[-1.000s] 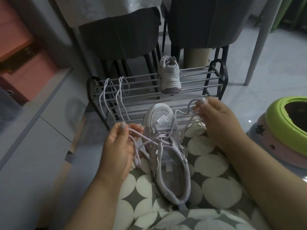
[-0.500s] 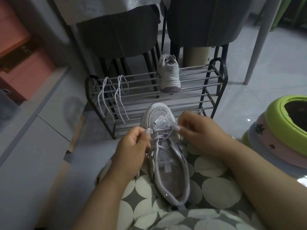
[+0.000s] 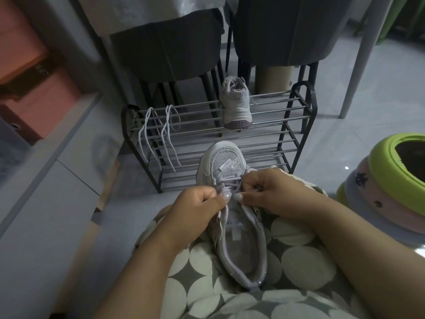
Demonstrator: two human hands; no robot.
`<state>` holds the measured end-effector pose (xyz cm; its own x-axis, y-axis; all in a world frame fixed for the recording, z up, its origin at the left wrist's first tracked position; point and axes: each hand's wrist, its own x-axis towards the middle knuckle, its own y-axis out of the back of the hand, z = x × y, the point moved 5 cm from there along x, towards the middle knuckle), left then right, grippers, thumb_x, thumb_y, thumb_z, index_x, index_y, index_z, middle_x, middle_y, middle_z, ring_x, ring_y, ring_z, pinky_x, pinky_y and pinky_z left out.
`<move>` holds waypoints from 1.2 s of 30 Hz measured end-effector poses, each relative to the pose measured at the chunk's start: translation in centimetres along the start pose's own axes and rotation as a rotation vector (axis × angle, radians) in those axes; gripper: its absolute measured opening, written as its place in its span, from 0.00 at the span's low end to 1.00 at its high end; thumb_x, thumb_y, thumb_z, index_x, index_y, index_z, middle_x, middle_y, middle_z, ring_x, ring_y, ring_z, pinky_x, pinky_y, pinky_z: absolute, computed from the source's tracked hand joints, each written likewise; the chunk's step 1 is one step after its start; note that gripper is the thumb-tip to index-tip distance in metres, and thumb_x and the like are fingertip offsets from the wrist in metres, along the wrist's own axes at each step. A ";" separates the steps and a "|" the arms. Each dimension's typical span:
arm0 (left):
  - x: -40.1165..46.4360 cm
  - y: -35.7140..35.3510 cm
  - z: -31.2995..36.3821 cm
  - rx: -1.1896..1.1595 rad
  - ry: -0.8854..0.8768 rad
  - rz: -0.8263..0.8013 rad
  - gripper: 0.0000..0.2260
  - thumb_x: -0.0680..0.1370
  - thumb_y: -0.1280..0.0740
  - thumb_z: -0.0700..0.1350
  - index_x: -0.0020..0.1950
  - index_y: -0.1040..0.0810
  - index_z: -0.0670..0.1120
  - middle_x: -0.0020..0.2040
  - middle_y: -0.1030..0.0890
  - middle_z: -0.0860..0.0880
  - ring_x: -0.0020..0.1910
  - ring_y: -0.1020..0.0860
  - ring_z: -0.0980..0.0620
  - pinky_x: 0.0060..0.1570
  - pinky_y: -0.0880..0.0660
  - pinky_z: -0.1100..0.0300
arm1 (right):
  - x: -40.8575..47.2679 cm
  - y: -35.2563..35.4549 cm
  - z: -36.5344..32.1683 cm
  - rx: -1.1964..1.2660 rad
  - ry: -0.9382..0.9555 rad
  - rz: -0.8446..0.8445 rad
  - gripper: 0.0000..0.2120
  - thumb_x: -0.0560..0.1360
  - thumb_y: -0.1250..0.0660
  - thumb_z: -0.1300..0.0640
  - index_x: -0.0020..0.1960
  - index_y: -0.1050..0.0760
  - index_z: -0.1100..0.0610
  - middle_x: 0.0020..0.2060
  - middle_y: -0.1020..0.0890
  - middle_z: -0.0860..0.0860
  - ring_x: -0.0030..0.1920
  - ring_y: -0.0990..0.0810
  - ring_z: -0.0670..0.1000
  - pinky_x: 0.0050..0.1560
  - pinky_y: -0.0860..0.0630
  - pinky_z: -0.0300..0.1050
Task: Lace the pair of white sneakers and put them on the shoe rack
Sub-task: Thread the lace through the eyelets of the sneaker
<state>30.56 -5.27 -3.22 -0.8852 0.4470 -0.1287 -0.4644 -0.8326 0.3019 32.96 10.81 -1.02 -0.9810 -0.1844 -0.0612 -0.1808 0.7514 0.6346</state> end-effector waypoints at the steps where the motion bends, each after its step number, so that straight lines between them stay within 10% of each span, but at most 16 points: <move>1: 0.0 -0.1 -0.1 -0.086 0.044 -0.002 0.22 0.78 0.32 0.46 0.26 0.36 0.50 0.24 0.37 0.53 0.24 0.40 0.56 0.27 0.43 0.62 | 0.0 -0.2 0.3 0.129 -0.035 -0.020 0.19 0.75 0.31 0.56 0.31 0.36 0.56 0.21 0.35 0.43 0.22 0.37 0.43 0.24 0.40 0.32; 6: -0.2 -0.3 -0.3 -0.383 0.152 -0.023 0.17 0.75 0.34 0.40 0.26 0.31 0.46 0.23 0.33 0.48 0.21 0.36 0.54 0.24 0.40 0.63 | -0.2 -0.8 1.4 0.725 -0.129 -0.083 0.15 0.77 0.37 0.66 0.33 0.35 0.62 0.21 0.31 0.48 0.18 0.41 0.44 0.21 0.49 0.35; 15: -0.1 0.4 0.6 -0.810 0.080 -0.016 0.11 0.65 0.40 0.35 0.24 0.33 0.46 0.24 0.34 0.46 0.22 0.37 0.54 0.20 0.38 0.66 | -1.1 0.7 1.0 0.422 -0.063 0.007 0.08 0.67 0.35 0.66 0.37 0.29 0.54 0.28 0.31 0.58 0.22 0.34 0.47 0.23 0.35 0.40; 22: -0.6 0.6 0.8 -0.472 -0.046 0.005 0.11 0.71 0.40 0.47 0.34 0.24 0.42 0.28 0.27 0.45 0.27 0.29 0.52 0.30 0.29 0.63 | -2.4 3.5 -0.2 -0.455 -0.015 0.431 0.21 0.71 0.45 0.31 0.53 0.26 0.44 0.41 0.28 0.45 0.42 0.29 0.46 0.41 0.29 0.45; 26: -0.7 1.5 1.0 -0.121 -0.105 0.182 0.20 0.77 0.43 0.59 0.37 0.18 0.49 0.38 0.18 0.54 0.41 0.22 0.60 0.46 0.28 0.64 | -1.4 2.9 -1.3 -0.540 0.152 0.444 0.22 0.74 0.47 0.35 0.52 0.21 0.47 0.50 0.28 0.47 0.54 0.32 0.49 0.53 0.32 0.47; 36: 0.1 1.0 0.7 0.042 0.032 0.201 0.14 0.82 0.42 0.49 0.43 0.20 0.50 0.29 0.21 0.51 0.28 0.30 0.51 0.32 0.32 0.59 | 0.1 1.5 -1.8 -0.463 0.317 0.310 0.24 0.78 0.46 0.42 0.32 0.24 0.56 0.35 0.25 0.48 0.39 0.31 0.49 0.42 0.32 0.46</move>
<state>30.01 -5.84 -2.32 -0.9606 0.2624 -0.0914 -0.2775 -0.8895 0.3631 32.71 10.77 1.32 -0.9012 -0.2347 0.3643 0.2267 0.4611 0.8579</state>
